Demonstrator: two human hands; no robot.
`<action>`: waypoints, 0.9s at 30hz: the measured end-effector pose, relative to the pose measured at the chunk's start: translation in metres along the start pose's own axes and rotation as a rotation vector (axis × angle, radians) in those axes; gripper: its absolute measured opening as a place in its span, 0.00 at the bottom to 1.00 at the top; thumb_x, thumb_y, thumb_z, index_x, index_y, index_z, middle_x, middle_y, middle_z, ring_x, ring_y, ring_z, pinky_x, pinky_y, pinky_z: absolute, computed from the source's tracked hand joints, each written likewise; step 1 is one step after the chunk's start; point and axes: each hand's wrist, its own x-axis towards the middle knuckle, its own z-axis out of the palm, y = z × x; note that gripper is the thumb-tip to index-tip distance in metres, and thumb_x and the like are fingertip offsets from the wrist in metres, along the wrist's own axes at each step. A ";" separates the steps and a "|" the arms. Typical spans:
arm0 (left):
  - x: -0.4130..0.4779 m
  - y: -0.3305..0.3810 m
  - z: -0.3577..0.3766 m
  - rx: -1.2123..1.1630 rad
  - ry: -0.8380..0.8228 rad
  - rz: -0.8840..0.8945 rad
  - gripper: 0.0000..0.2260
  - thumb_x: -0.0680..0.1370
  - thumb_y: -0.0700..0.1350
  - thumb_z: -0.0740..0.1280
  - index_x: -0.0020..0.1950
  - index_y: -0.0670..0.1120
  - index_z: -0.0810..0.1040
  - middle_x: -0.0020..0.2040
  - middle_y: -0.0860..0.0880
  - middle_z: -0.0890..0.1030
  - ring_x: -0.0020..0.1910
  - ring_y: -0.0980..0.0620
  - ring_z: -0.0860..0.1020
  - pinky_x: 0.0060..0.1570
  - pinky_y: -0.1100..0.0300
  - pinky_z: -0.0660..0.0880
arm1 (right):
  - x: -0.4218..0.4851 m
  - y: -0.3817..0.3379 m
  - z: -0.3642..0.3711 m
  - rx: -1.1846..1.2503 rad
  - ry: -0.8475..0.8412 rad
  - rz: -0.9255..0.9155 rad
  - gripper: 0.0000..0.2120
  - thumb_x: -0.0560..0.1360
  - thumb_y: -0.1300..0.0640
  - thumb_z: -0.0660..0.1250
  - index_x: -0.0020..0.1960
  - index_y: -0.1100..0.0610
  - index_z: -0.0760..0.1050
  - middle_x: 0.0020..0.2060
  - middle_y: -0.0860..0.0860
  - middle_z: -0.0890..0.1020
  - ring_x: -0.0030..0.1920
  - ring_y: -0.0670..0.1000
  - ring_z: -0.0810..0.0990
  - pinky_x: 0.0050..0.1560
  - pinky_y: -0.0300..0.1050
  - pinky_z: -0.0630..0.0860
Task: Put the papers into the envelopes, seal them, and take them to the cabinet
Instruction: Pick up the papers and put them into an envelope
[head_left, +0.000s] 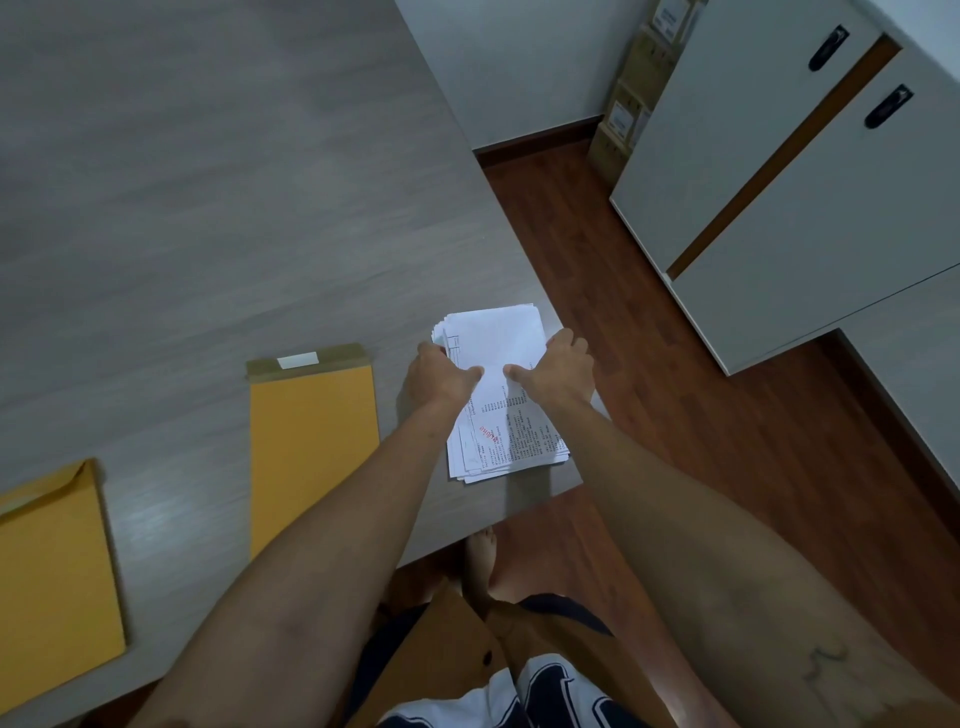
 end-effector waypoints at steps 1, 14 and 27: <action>-0.001 0.003 0.001 -0.011 -0.009 -0.006 0.22 0.71 0.50 0.76 0.59 0.45 0.72 0.54 0.48 0.81 0.47 0.48 0.81 0.43 0.54 0.78 | 0.000 0.000 0.000 0.002 -0.001 -0.001 0.41 0.66 0.38 0.76 0.69 0.58 0.64 0.65 0.56 0.71 0.64 0.58 0.72 0.57 0.53 0.76; -0.006 -0.006 -0.003 -0.064 0.044 0.114 0.08 0.76 0.42 0.70 0.49 0.45 0.71 0.46 0.49 0.80 0.40 0.50 0.78 0.32 0.61 0.70 | -0.001 0.000 0.000 -0.009 -0.003 0.002 0.41 0.66 0.38 0.75 0.69 0.58 0.64 0.65 0.56 0.71 0.64 0.57 0.72 0.56 0.52 0.76; -0.012 0.009 -0.009 -0.290 -0.047 0.109 0.13 0.82 0.43 0.63 0.66 0.43 0.74 0.63 0.45 0.80 0.60 0.44 0.78 0.57 0.54 0.75 | -0.011 0.008 -0.008 0.303 0.102 -0.099 0.32 0.68 0.31 0.68 0.63 0.50 0.70 0.59 0.49 0.76 0.59 0.50 0.73 0.59 0.53 0.77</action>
